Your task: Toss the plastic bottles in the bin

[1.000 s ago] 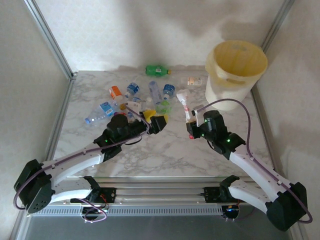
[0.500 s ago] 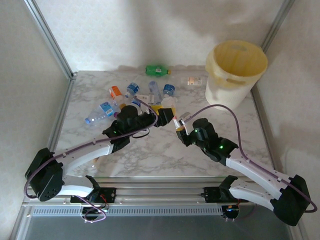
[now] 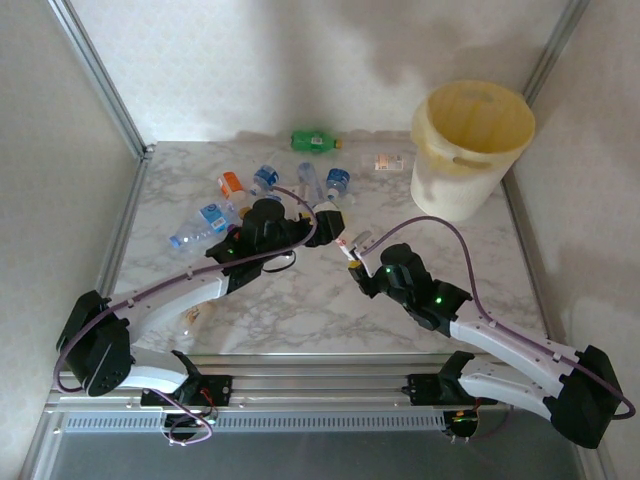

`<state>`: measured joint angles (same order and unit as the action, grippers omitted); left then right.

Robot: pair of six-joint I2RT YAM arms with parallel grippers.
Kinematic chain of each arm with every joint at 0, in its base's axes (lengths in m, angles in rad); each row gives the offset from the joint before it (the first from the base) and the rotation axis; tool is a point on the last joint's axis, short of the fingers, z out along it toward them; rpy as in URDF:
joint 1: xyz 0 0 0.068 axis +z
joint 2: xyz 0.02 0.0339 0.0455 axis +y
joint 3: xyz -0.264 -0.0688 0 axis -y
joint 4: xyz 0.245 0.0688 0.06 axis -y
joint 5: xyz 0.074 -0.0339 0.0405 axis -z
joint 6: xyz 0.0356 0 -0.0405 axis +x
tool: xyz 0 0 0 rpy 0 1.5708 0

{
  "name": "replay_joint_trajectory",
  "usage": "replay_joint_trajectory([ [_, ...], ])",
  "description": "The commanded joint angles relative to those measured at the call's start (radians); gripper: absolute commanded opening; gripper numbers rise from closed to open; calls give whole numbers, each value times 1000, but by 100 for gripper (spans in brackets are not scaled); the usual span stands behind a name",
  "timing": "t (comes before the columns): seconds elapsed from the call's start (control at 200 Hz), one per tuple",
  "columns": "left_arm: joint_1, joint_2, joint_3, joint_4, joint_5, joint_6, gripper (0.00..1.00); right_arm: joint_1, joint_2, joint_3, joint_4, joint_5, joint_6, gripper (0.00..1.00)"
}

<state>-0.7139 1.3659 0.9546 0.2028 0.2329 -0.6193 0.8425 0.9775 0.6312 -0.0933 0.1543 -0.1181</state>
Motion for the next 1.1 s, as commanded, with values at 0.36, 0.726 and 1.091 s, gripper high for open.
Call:
replay_joint_trajectory([
  [0.36,18,9,31,-13,12,-13,47,10,0,-14,52,-62,-15,17],
  [0.726,11,13,47,-55,-4,1,35,10,48,28,87,-130,10,56],
  [1.091,-10,46,85,-96,-17,23,36,12,207,184,40,-94,22,59],
])
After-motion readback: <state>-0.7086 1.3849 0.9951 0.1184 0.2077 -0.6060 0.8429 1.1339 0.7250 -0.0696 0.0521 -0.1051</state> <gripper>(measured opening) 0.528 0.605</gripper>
